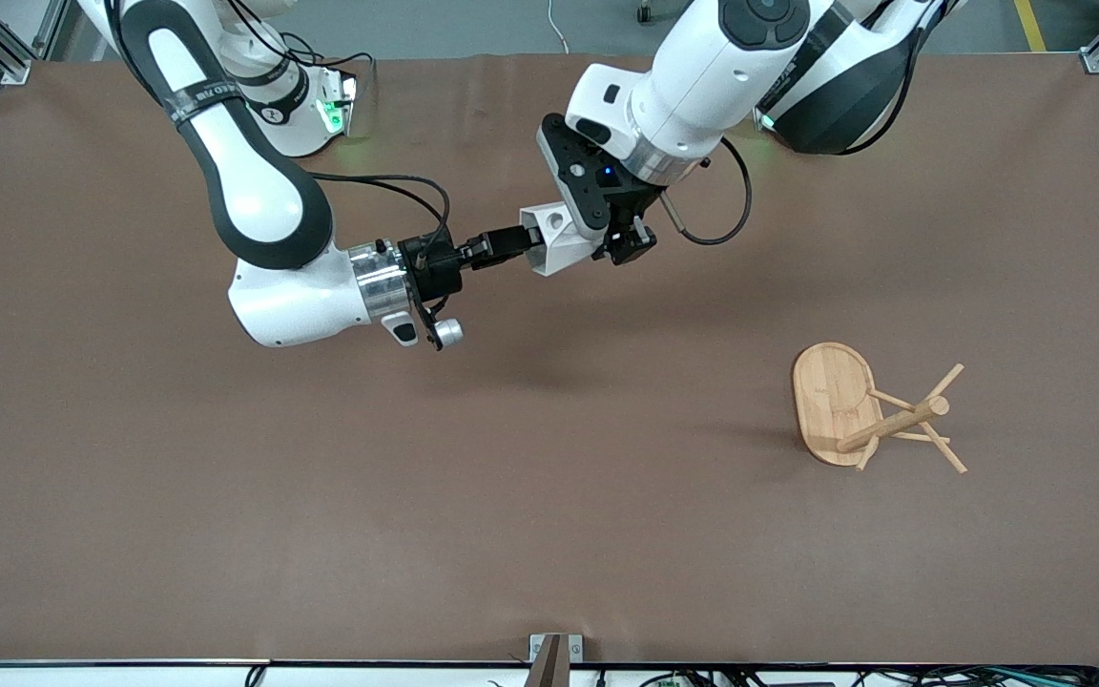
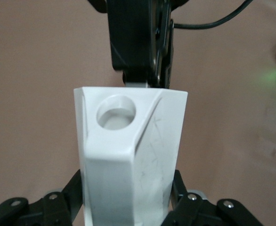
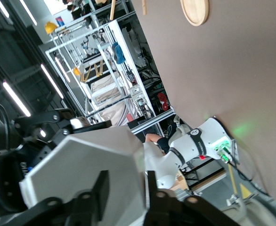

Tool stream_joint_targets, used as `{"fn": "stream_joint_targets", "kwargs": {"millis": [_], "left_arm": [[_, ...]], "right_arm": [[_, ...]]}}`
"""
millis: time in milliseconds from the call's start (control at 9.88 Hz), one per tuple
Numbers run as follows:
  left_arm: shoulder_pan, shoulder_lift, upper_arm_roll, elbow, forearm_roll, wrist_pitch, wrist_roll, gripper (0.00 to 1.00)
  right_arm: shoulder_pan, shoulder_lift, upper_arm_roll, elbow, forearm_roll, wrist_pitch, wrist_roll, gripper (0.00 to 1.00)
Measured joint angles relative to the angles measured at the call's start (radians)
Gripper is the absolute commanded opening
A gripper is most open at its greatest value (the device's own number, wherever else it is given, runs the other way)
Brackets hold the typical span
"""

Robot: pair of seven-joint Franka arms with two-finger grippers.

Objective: Hang cup on rack
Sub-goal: 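Release the cup with the right gripper while the left gripper carries it, then carry the cup with the left gripper over the wooden rack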

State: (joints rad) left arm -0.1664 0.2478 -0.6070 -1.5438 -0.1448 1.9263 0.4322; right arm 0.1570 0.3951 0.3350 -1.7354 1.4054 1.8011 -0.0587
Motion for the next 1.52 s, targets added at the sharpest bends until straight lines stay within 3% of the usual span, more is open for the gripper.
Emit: {"fn": "stream_joint_targets", "kwargs": {"millis": [101, 304, 506, 911, 1012, 1214, 1315, 1518], "left_arm": [[0.000, 0.002, 0.000, 0.000, 0.002, 0.000, 0.000, 0.00], [0.002, 0.002, 0.003, 0.000, 0.003, 0.000, -0.011, 0.00], [0.004, 0.003, 0.007, 0.000, 0.004, 0.000, -0.116, 0.00], [0.036, 0.004, 0.014, 0.000, 0.065, -0.001, -0.489, 0.00], [0.052, 0.004, 0.015, 0.000, 0.076, -0.001, -0.562, 0.00], [0.107, 0.004, 0.016, 0.000, 0.079, -0.001, -0.619, 0.00], [0.140, 0.004, 0.017, 0.000, 0.079, -0.004, -0.622, 0.00], [0.198, 0.005, 0.018, 0.000, 0.085, -0.025, -0.620, 0.00]], "right_arm": [[-0.024, -0.002, -0.001, 0.002, -0.035, -0.011, 0.019, 1.00], [-0.104, -0.004, -0.012, 0.007, -0.191, -0.040, 0.033, 1.00], [-0.129, -0.010, -0.081, 0.030, -0.389, -0.048, 0.103, 1.00], [-0.133, -0.109, -0.246, 0.077, -0.934, -0.047, 0.224, 1.00], [-0.134, -0.133, -0.298, 0.081, -1.035, -0.045, 0.227, 1.00], [-0.140, -0.171, -0.414, 0.114, -1.139, -0.075, 0.224, 1.00], [-0.146, -0.197, -0.440, 0.134, -1.217, -0.094, 0.223, 1.00], [-0.161, -0.296, -0.420, 0.156, -1.300, -0.174, 0.243, 1.00]]}}
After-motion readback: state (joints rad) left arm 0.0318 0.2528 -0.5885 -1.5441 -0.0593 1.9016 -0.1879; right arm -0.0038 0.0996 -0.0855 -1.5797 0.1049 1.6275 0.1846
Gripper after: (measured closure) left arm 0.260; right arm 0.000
